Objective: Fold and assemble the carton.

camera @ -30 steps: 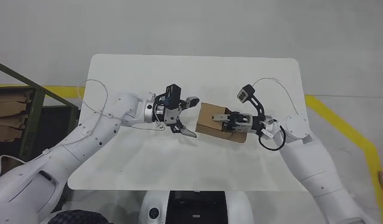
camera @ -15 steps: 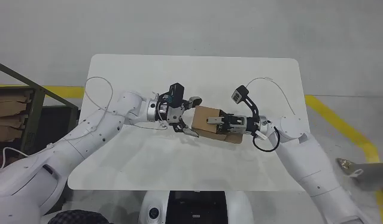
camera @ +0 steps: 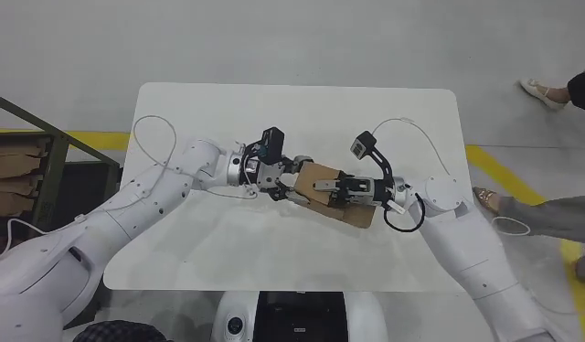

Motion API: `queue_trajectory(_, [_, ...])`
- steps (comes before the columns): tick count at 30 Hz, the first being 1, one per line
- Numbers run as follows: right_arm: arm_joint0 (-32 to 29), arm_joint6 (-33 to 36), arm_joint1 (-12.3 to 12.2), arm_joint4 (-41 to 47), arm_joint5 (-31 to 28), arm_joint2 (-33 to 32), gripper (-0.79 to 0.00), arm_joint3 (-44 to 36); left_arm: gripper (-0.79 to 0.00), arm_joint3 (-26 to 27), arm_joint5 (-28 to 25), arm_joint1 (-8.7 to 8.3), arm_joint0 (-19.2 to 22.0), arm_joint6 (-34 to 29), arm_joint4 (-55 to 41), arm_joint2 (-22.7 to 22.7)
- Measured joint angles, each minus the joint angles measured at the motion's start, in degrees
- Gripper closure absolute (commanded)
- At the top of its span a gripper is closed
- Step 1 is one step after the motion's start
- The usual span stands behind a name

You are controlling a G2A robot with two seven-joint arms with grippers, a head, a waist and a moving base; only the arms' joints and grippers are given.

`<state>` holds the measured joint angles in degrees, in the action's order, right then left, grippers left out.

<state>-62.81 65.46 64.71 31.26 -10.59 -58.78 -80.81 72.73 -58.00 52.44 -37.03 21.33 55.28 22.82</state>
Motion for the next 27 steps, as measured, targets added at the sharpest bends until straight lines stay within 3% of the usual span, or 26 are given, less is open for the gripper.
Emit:
queue_trajectory(4, [0.2, 0.2, 0.1, 0.1, 0.0, 0.1, 0.0, 0.2, -0.508, 0.1, 0.0, -0.16, 0.3, 0.6, -0.4, -0.8])
queue_trajectory(13, [0.6, 2.0, 0.2, 1.0, -0.1, 0.2, 0.0, 1.0, -0.785, -0.2, 0.0, -0.62, 1.0, 3.0, -0.9, -2.5])
queue_trajectory(27, [4.7, 9.8, 0.9, 2.6, -0.4, 2.4, 0.0, 4.3, -0.785, 0.2, 0.0, -1.84, 3.2, 8.5, 0.0, -7.4])
